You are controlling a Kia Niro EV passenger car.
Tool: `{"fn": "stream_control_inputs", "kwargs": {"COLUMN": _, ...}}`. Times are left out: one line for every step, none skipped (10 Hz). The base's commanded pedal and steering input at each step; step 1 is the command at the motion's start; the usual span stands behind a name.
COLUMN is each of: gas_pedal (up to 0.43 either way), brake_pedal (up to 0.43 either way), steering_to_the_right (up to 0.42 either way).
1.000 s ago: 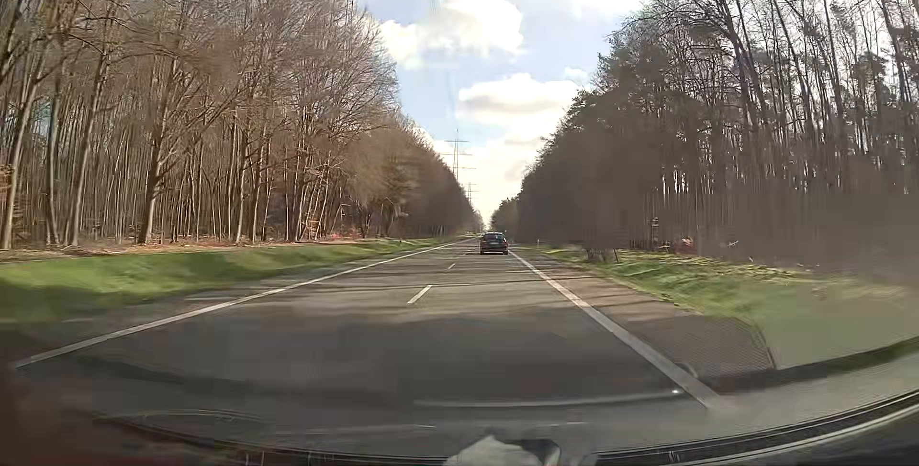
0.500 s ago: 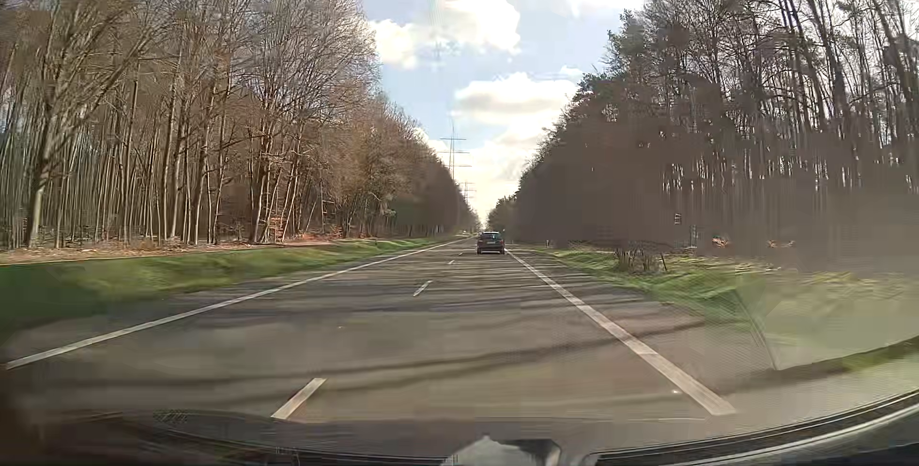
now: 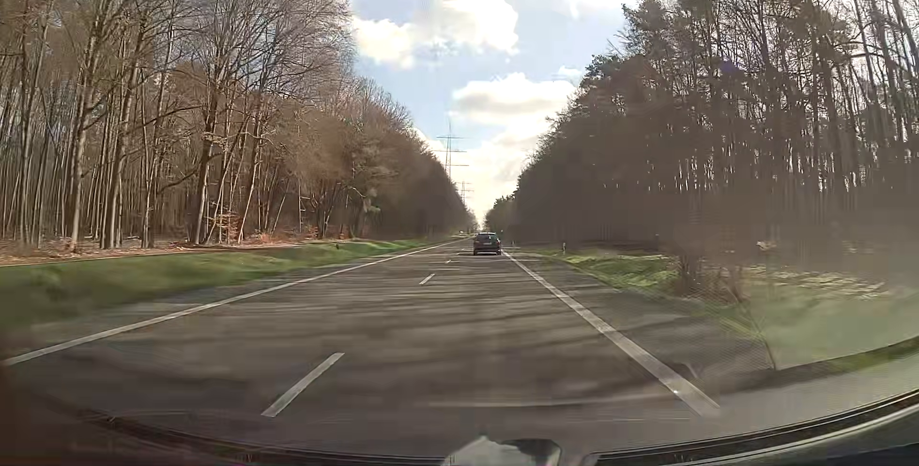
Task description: Follow the waypoints while adhering to traffic rules and regulations
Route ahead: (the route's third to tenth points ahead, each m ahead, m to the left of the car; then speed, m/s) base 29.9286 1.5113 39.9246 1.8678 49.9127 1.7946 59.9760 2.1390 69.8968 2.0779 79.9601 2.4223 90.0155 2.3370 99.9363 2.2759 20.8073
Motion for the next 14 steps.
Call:
{"fn": "stream_control_inputs", "kwargs": {"gas_pedal": 0.197, "brake_pedal": 0.000, "steering_to_the_right": 0.002}}
{"fn": "stream_control_inputs", "kwargs": {"gas_pedal": 0.197, "brake_pedal": 0.000, "steering_to_the_right": 0.002}}
{"fn": "stream_control_inputs", "kwargs": {"gas_pedal": 0.197, "brake_pedal": 0.000, "steering_to_the_right": 0.002}}
{"fn": "stream_control_inputs", "kwargs": {"gas_pedal": 0.197, "brake_pedal": 0.000, "steering_to_the_right": 0.001}}
{"fn": "stream_control_inputs", "kwargs": {"gas_pedal": 0.197, "brake_pedal": 0.000, "steering_to_the_right": -0.001}}
{"fn": "stream_control_inputs", "kwargs": {"gas_pedal": 0.197, "brake_pedal": 0.000, "steering_to_the_right": -0.001}}
{"fn": "stream_control_inputs", "kwargs": {"gas_pedal": 0.197, "brake_pedal": 0.000, "steering_to_the_right": -0.001}}
{"fn": "stream_control_inputs", "kwargs": {"gas_pedal": 0.197, "brake_pedal": 0.000, "steering_to_the_right": -0.001}}
{"fn": "stream_control_inputs", "kwargs": {"gas_pedal": 0.197, "brake_pedal": 0.000, "steering_to_the_right": -0.001}}
{"fn": "stream_control_inputs", "kwargs": {"gas_pedal": 0.197, "brake_pedal": 0.000, "steering_to_the_right": -0.001}}
{"fn": "stream_control_inputs", "kwargs": {"gas_pedal": 0.197, "brake_pedal": 0.000, "steering_to_the_right": -0.001}}
{"fn": "stream_control_inputs", "kwargs": {"gas_pedal": 0.197, "brake_pedal": 0.000, "steering_to_the_right": -0.001}}
{"fn": "stream_control_inputs", "kwargs": {"gas_pedal": 0.197, "brake_pedal": 0.000, "steering_to_the_right": -0.001}}
{"fn": "stream_control_inputs", "kwargs": {"gas_pedal": 0.197, "brake_pedal": 0.000, "steering_to_the_right": -0.001}}
